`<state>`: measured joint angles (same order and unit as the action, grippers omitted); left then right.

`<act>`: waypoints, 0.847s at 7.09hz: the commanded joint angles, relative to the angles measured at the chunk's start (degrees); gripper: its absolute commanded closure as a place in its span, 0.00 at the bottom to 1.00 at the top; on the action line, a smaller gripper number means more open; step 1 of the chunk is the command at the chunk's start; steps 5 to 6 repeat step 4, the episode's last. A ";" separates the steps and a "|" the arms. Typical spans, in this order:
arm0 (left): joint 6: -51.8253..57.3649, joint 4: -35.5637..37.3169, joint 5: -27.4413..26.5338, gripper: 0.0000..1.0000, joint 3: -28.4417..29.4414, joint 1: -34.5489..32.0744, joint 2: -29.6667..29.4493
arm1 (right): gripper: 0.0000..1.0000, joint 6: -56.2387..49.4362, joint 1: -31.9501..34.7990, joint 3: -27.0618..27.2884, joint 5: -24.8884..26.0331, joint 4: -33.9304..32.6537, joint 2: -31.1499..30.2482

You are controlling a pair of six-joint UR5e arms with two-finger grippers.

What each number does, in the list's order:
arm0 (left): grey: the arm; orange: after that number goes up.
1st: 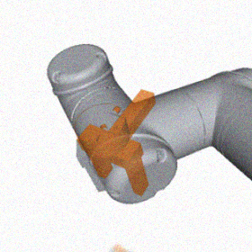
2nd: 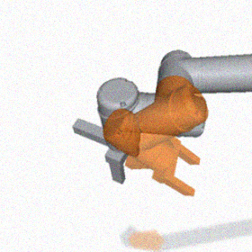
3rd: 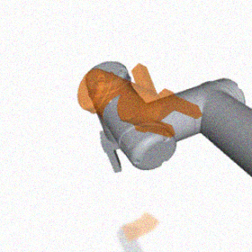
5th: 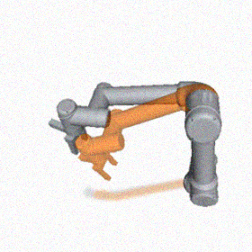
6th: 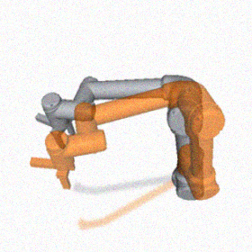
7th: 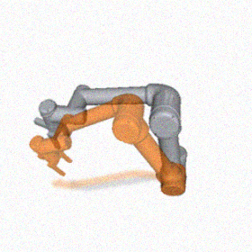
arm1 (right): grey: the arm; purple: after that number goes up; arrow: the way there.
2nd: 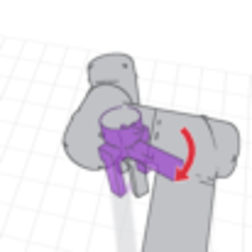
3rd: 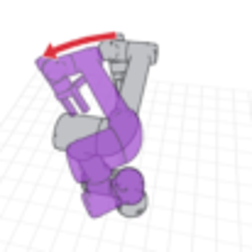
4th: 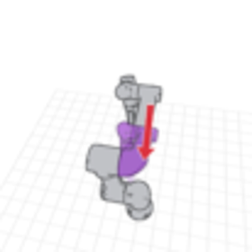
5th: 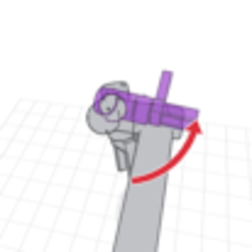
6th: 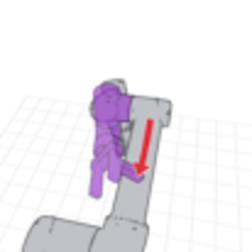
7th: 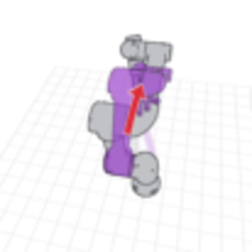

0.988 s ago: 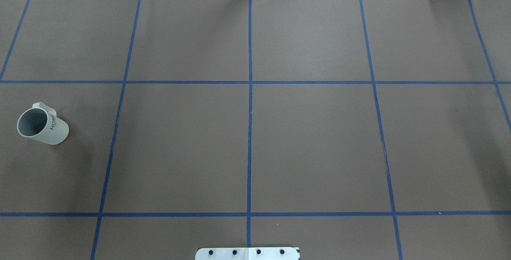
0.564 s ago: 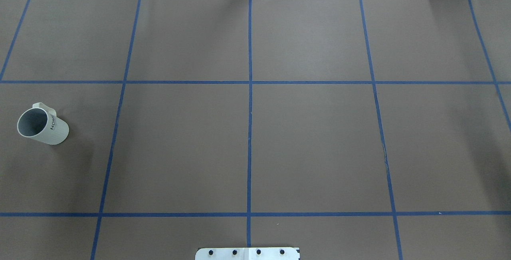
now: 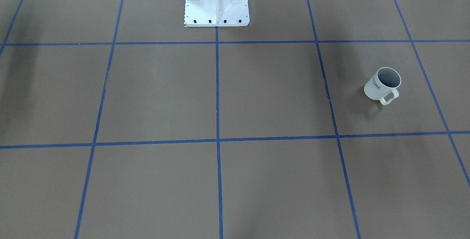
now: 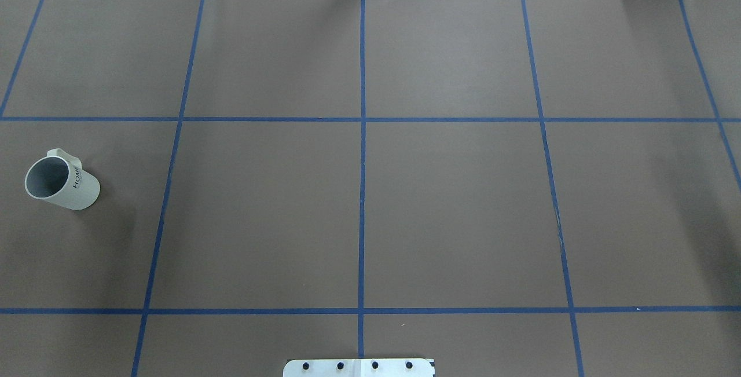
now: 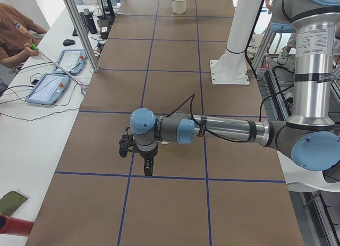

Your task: Left arm hands cup to right arm to dump lemon

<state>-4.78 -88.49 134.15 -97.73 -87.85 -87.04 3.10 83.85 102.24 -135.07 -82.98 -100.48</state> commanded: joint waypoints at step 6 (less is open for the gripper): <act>0.03 -0.10 0.15 0.00 -0.17 0.05 -0.06 | 0.00 -0.03 0.00 -0.37 0.33 -0.08 0.29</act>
